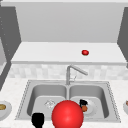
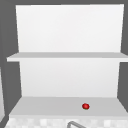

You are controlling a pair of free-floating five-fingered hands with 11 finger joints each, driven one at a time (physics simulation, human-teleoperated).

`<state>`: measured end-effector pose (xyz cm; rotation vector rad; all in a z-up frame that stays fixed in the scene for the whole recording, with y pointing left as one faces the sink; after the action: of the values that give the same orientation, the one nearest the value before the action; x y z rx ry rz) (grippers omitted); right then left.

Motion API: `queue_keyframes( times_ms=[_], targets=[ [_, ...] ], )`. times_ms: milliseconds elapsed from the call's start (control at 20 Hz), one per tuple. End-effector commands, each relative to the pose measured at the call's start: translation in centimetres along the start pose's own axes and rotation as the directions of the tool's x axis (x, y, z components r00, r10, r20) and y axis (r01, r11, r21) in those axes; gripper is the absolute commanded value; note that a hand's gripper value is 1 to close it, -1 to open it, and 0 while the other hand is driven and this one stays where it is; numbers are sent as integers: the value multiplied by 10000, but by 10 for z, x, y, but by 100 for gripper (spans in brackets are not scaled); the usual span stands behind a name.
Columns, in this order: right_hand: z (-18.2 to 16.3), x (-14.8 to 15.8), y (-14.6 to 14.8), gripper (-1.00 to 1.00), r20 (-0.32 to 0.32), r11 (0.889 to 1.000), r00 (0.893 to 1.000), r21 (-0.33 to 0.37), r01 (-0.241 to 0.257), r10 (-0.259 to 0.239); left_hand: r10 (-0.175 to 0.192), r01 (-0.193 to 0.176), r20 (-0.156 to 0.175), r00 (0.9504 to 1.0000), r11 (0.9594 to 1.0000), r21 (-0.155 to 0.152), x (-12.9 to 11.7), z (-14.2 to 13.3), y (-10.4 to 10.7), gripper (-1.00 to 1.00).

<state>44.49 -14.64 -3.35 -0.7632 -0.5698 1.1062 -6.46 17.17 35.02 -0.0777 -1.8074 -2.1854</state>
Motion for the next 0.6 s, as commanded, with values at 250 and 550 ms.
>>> queue_keyframes(
  times_ms=[250, 550],
  targets=[
    [-28, 2, 13, -100, 270, 9991, 9996, -418, 47, -35, 0, 0, 0, 10000, 10000, 0, 0, 0, 0, 0],
    [-46, -2, 22, -100, 565, 9952, 9983, -953, 227, -174, 0, 0, 0, 10000, 10000, 0, 0, 0, 0, 0]
  ],
)
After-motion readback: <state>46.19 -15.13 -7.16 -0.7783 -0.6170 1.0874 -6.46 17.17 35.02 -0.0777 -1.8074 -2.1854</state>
